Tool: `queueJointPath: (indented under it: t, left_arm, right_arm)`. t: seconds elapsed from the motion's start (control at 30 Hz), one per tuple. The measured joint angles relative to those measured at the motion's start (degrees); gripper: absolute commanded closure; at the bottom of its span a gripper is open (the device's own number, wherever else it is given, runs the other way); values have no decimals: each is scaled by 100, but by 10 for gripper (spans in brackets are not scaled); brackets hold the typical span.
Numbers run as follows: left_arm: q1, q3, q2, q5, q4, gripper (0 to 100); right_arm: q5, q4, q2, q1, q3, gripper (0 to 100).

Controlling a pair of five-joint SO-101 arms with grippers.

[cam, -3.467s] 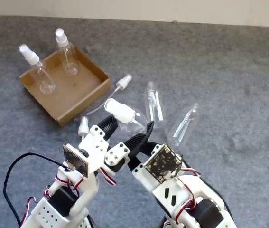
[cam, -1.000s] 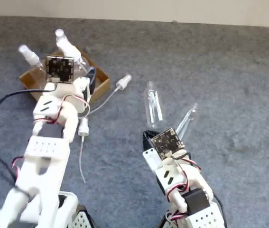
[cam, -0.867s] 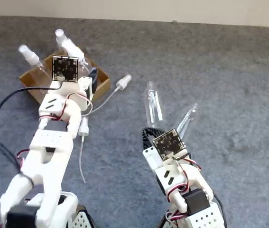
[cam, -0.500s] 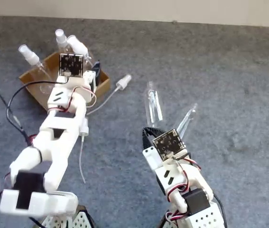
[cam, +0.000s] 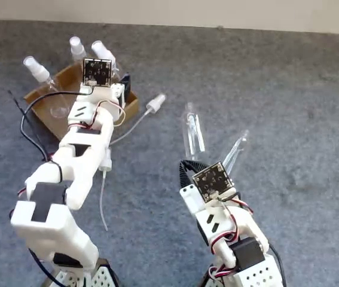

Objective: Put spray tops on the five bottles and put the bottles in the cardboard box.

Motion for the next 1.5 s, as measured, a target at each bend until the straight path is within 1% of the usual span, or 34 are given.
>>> queueJointPath:
  t: [0.2, 0.33, 0.57, 0.7, 0.97, 1.17, 1.33, 1.5]
  left_arm:
    - [-9, -18, 668, 0, -1020, 937]
    - [-9, -18, 941, 0, -1292, 937]
    - [-9, -18, 1116, 0, -1336, 934]
    - [-9, -18, 1116, 0, -1336, 933]
    - [-9, -18, 1116, 0, -1336, 931]
    - [-9, -18, 1116, 0, -1336, 825]
    - [-9, -18, 1116, 0, -1345, 845]
    - [-9, -18, 1116, 0, -1354, 845]
  right_arm:
    - [0, 0, 0, 0, 0, 988]
    - [0, 0, 0, 0, 0, 988]
    - [18, 0, 0, 0, 0, 988]
    - [316, 0, 0, 0, 0, 988]
    - [404, 0, 0, 0, 0, 988]
    - [413, 0, 0, 0, 0, 988]
    - [413, 0, 0, 0, 0, 988]
    - [413, 0, 0, 0, 0, 988]
